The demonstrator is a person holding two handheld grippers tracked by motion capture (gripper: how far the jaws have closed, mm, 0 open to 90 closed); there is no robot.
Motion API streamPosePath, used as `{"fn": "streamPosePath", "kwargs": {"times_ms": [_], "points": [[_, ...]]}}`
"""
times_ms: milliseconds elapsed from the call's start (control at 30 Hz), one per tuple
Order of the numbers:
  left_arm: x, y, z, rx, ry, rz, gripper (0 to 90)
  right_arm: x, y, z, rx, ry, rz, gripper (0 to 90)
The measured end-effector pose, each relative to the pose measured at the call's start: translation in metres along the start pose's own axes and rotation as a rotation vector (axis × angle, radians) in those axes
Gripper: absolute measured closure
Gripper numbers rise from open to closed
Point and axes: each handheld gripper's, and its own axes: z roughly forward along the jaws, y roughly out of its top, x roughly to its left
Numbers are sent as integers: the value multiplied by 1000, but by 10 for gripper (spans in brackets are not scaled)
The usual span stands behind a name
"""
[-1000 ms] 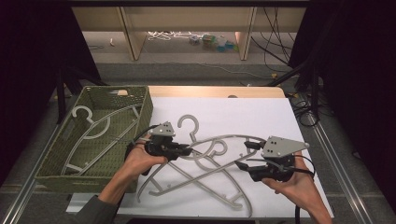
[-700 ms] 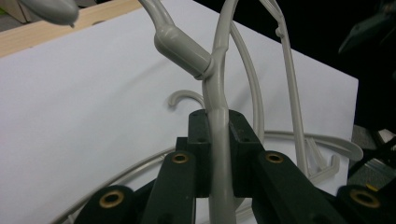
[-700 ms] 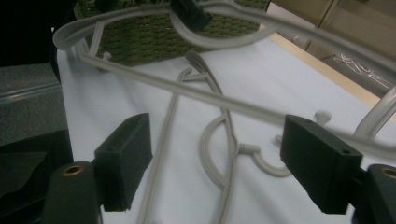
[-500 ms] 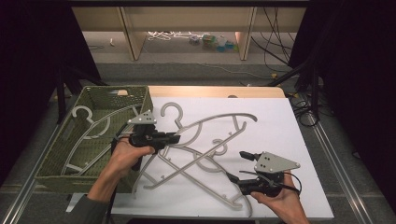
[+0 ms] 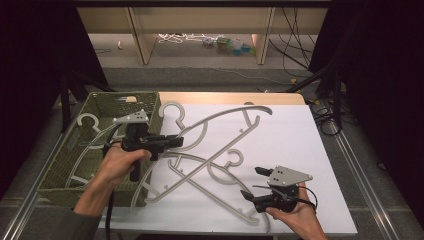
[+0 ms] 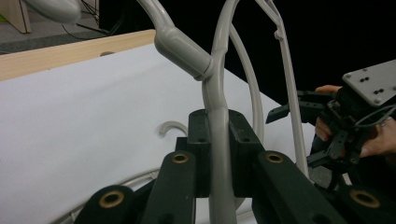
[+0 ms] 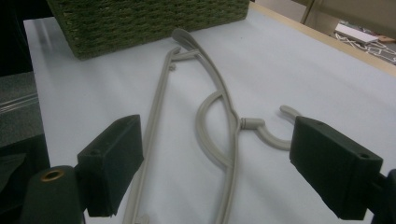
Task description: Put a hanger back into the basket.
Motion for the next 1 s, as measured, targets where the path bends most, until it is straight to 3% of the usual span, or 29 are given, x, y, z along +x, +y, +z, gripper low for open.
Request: {"fn": "streamPosePath", "kwargs": {"times_ms": [167, 267, 300, 400, 500, 767, 1000], "points": [[1, 13, -17, -1, 23, -3, 816, 0, 0, 0, 0, 10, -9, 185], [5, 22, -33, -9, 55, 11, 815, 1, -1, 1, -5, 6, -8, 188], [9, 25, -38, -22, 78, 35, 815, 1, -1, 1, -5, 7, -10, 189], [14, 30, -53, -33, 77, -29, 816, -1, -1, 0, 4, 11, -10, 189], [26, 35, -70, -43, 164, -6, 816, -1, -2, -1, 5, 6, -7, 190], [52, 40, -113, -71, 311, -14, 816, -3, -4, 0, 15, 0, 0, 184], [79, 33, -139, -68, 416, -28, 816, -3, -4, 0, 13, 1, -4, 185]]}}
